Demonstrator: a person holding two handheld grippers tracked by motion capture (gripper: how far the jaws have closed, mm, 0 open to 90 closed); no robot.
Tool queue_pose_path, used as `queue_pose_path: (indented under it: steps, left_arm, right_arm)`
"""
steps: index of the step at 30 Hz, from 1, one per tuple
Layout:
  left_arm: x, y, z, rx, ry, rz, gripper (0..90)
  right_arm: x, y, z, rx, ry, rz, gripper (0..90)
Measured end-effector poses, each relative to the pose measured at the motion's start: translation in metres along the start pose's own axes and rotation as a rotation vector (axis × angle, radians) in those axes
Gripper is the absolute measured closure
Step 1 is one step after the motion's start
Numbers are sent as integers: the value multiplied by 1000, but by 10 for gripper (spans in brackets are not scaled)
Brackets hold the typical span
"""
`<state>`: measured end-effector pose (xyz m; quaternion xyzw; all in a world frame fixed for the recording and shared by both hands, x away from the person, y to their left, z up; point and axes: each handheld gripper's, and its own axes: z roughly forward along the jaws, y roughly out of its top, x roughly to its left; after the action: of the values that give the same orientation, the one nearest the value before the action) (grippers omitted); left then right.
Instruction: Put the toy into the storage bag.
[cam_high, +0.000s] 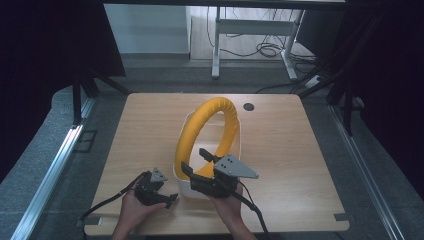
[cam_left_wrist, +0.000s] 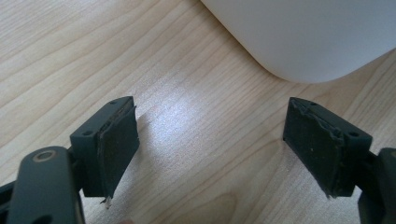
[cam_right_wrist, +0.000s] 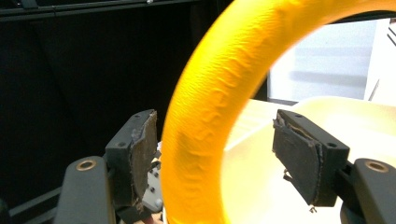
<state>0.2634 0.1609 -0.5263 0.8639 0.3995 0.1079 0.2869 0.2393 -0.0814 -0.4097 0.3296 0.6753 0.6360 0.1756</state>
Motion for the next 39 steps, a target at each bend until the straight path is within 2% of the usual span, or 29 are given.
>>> queue_pose_path:
  steps: [7, 9, 10, 12, 17, 19, 20, 21, 22, 23, 29, 30, 32, 35, 39]
  left_arm:
    - [0, -1, -6, -14, -1, 4, 182]
    - [1, 0, -7, -18, 2, 2, 183]
    - [1, 0, -6, -18, 3, 1, 183]
    - [0, 0, -5, -13, 4, 1, 182]
    - [0, 0, -4, -10, 4, -1, 182]
    - [0, 0, -4, -10, 4, -2, 182]
    - [0, 0, -5, -8, 2, 1, 182]
    - [0, -1, -5, -8, 5, 3, 181]
    - [0, -1, -6, -12, 8, 0, 181]
    - [0, -1, -6, -12, 8, 0, 181]
    - [0, -1, -4, -5, 8, 4, 182]
    - [0, -1, -4, -5, 7, 3, 181]
    - [0, -1, -4, -5, 8, 4, 181]
    - [0, -1, -5, -8, 8, 2, 181]
    - [1, -1, -5, -8, 8, 5, 181]
  right_arm:
    - [-19, -3, -23, -7, -36, 25, 325]
    - [-26, -4, -32, -8, -63, 20, 327]
    - [-33, -5, -40, -10, -84, 17, 334]
    - [-43, -5, -48, -3, -109, -2, 345]
    - [-74, -9, -64, 10, -162, -14, 369]
    - [-79, -8, -66, 12, -173, -21, 369]
    - [-84, -8, -68, 18, -182, -38, 370]
    - [-93, -9, -72, 19, -204, -78, 381]
    - [-98, -11, -75, 26, -217, -91, 381]
    - [-98, -11, -75, 26, -217, -91, 381]
    - [-129, -30, -90, 67, -268, -63, 384]
    - [-137, -38, -93, 88, -281, -56, 384]
    - [-141, -41, -94, 99, -287, -57, 384]
    - [-149, -48, -97, 107, -295, -34, 384]
    - [-149, -48, -98, 106, -298, -42, 385]
